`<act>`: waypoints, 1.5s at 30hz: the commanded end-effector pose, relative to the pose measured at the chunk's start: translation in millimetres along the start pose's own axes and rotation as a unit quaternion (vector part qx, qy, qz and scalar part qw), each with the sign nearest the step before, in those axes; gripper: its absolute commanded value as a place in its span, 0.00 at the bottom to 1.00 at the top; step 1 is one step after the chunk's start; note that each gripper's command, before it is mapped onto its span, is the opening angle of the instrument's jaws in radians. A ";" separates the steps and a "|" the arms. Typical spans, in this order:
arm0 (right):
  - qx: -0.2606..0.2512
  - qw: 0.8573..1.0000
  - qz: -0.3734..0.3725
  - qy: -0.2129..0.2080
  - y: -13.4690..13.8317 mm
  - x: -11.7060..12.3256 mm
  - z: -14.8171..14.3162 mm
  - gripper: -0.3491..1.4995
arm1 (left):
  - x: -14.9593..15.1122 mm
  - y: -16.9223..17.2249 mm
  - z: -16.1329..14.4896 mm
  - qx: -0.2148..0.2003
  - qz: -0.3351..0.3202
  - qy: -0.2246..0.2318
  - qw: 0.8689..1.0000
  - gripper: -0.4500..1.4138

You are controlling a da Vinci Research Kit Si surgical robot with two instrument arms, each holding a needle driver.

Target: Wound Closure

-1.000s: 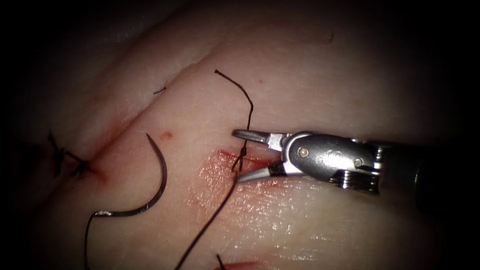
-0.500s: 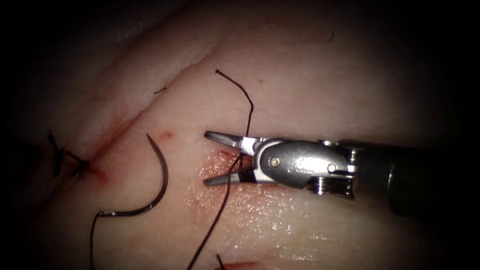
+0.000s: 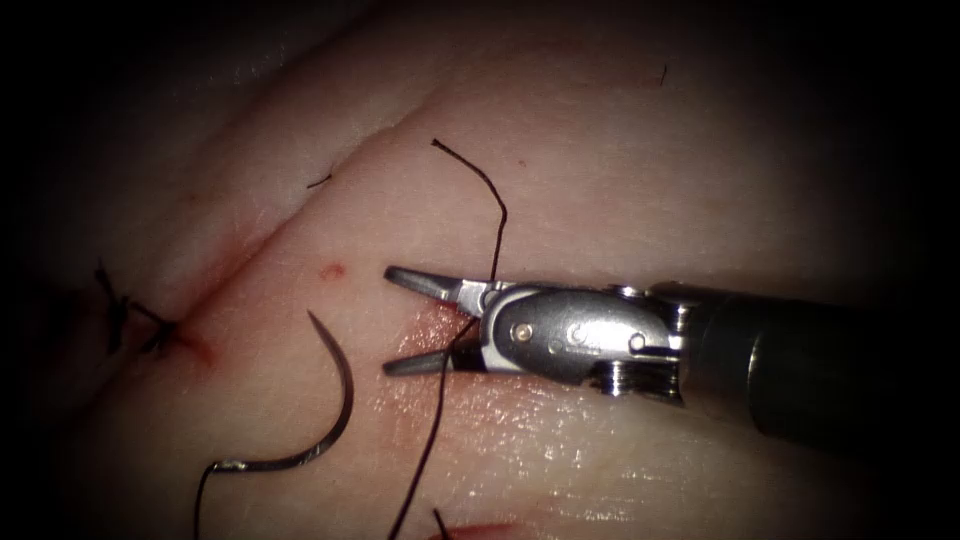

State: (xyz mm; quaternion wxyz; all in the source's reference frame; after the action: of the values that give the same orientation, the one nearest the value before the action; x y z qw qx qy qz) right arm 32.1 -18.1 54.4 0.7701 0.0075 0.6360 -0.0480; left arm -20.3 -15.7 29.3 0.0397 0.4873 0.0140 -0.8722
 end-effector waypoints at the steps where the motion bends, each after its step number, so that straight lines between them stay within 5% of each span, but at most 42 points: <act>1: 0.000 1.000 -0.001 0.000 0.2 -0.4 0.7 0.89 | -0.1 0.1 0.5 0.000 0.000 0.000 1.000 0.00; 32: -0.004 1.000 -0.009 -0.006 0.1 -2.1 1.5 0.88 | 1.0 0.8 0.7 -0.003 0.005 0.006 1.000 0.00; 35: -0.006 1.000 -0.009 -0.007 0.2 -2.4 1.6 0.74 | 1.1 0.9 0.7 -0.003 0.005 0.007 1.000 0.00; 36: -0.005 1.000 -0.010 -0.006 0.2 -2.6 1.6 0.60 | 1.1 0.9 0.7 -0.003 0.005 0.007 1.000 0.00; 38: 0.003 1.000 -0.015 -0.020 0.1 -2.8 1.5 0.05 | 1.3 1.0 0.7 -0.004 0.005 0.009 1.000 0.00; 45: 0.022 0.999 -0.038 -0.031 -0.5 -2.5 0.7 0.00 | 1.4 0.7 0.4 -0.007 0.007 0.011 1.000 0.00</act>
State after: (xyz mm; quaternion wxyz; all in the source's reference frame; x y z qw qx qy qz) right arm 31.7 -18.7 56.7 0.7873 -0.0006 0.6098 -0.0908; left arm -20.7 -16.3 27.7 0.0499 0.4982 0.0177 -0.8655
